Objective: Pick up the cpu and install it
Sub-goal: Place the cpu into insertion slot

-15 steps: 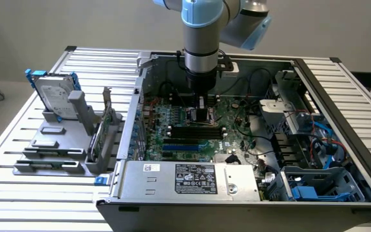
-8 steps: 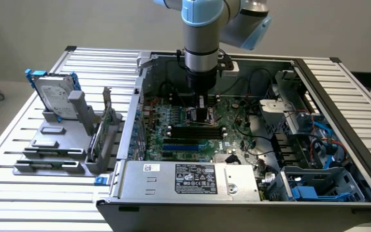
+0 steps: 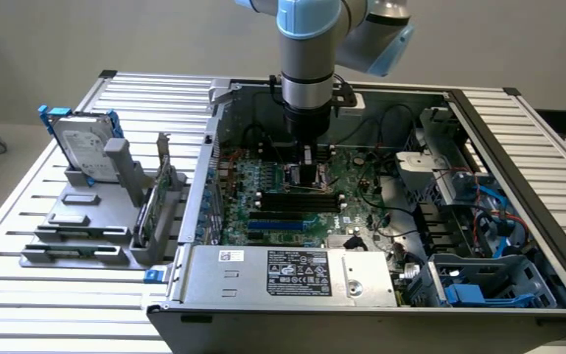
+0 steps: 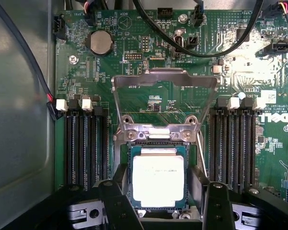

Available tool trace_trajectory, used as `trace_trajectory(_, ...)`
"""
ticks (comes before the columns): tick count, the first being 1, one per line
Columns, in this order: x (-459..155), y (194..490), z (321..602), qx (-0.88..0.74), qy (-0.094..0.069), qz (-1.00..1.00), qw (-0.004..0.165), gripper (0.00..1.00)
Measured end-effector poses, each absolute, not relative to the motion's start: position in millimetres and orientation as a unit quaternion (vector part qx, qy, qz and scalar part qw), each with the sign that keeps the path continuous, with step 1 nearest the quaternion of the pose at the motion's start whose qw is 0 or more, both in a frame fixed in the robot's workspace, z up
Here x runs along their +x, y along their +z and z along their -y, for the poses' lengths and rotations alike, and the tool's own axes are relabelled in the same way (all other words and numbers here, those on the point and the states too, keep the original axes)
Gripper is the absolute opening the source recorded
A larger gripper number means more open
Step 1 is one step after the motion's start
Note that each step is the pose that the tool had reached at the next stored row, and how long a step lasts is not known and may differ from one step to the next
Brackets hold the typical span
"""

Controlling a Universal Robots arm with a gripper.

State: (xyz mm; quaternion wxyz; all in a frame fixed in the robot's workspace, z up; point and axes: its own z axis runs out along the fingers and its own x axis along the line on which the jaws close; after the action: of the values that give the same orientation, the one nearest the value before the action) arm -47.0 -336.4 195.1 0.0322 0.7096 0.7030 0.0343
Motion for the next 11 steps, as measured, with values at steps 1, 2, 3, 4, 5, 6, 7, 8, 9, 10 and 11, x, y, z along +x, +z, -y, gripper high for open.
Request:
trace_trajectory(1,-47.0,195.1,336.4,0.71,0.034,-0.703,0.033,0.62)
trace_trajectory(2,-47.0,195.1,336.4,0.71,0.033,-0.703,0.034,0.62)
trace_trajectory(3,-47.0,195.1,336.4,0.709,0.032,-0.703,0.035,0.62)
trace_trajectory(4,-47.0,195.1,336.3,0.709,0.031,-0.703,0.035,0.62)
trace_trajectory(5,-47.0,195.1,336.4,0.709,0.031,-0.703,0.036,0.62)
trace_trajectory(6,-47.0,195.1,336.4,0.709,0.03,-0.703,0.037,0.62)
trace_trajectory(7,-47.0,195.2,336.4,0.709,0.03,-0.703,0.037,0.62)
trace_trajectory(8,-47.0,195.2,336.4,0.709,0.03,-0.703,0.037,0.62)
trace_trajectory(9,-47.0,195.1,336.4,0.709,0.03,-0.703,0.037,0.62)
trace_trajectory(10,-47.0,195.1,336.4,0.709,0.03,-0.703,0.037,0.62)
trace_trajectory(11,-47.0,195.2,336.3,0.709,0.03,-0.703,0.037,0.62)
